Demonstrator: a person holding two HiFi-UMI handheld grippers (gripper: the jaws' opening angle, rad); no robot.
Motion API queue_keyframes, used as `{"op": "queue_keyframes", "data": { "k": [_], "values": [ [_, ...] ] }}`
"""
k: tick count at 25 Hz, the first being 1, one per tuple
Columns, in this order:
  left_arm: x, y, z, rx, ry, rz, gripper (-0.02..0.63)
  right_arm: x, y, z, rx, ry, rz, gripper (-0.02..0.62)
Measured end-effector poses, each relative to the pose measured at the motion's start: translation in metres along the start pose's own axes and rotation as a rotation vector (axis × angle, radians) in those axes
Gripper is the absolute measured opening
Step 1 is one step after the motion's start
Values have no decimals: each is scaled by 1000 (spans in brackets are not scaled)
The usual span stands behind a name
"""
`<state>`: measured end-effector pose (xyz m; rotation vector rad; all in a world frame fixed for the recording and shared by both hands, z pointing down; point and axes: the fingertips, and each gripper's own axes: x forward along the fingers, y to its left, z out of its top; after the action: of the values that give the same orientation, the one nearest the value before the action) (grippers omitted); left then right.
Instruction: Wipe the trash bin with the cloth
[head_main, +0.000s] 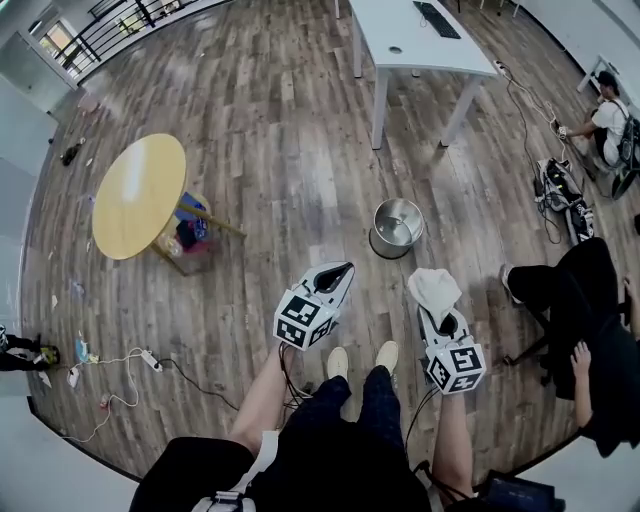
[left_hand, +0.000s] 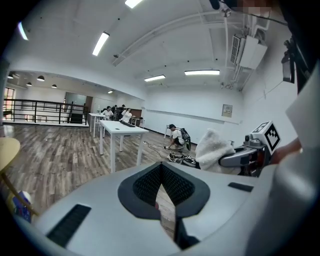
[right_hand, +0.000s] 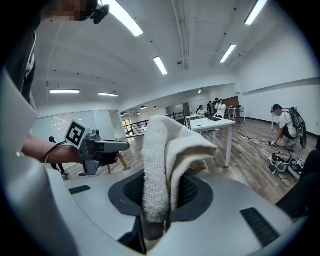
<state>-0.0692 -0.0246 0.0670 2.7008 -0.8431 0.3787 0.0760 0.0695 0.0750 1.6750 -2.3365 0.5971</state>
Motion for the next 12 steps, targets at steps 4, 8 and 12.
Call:
{"op": "queue_keyframes", "data": {
  "k": [4, 8, 12],
  "values": [
    [25, 2, -4, -22, 2, 14, 0, 16, -26, -5, -3, 24, 11, 83],
    [53, 3, -22, -6, 28, 13, 0, 30, -50, -22, -7, 37, 26, 83],
    [82, 9, -44, 27, 43, 5, 0, 54, -73, -46, -31, 55, 34, 84]
  ]
}}
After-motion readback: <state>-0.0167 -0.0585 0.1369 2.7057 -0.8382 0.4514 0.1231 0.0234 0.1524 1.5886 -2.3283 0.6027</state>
